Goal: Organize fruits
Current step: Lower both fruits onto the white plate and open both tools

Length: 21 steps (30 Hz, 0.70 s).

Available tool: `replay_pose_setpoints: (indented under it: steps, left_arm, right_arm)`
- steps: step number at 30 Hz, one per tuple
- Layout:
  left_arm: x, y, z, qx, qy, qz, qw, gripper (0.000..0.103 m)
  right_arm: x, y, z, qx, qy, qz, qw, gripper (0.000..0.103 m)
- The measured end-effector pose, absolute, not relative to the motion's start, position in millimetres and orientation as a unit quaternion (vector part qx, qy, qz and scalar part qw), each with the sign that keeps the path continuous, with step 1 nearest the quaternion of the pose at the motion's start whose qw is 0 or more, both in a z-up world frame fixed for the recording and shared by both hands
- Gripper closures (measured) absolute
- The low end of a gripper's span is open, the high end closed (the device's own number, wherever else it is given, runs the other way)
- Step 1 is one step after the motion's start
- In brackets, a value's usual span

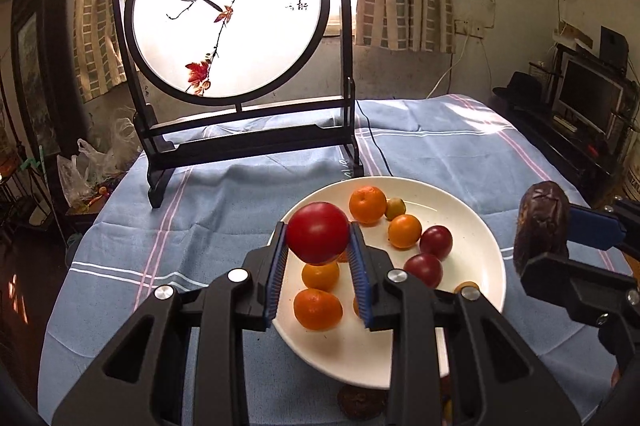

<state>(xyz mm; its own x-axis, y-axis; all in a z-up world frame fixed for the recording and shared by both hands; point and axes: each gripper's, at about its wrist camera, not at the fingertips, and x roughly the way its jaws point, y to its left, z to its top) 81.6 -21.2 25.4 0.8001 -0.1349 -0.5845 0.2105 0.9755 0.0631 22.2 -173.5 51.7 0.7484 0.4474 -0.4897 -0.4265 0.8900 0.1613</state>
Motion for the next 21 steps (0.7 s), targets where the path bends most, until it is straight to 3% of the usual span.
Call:
replay_pose_setpoints:
  steps: [21]
  left_arm:
    - [97,-27,-12,0.091,0.332,-0.088,0.935,0.074]
  right_arm:
    - [47,-169,17,0.002,0.293,0.205,0.934,0.059]
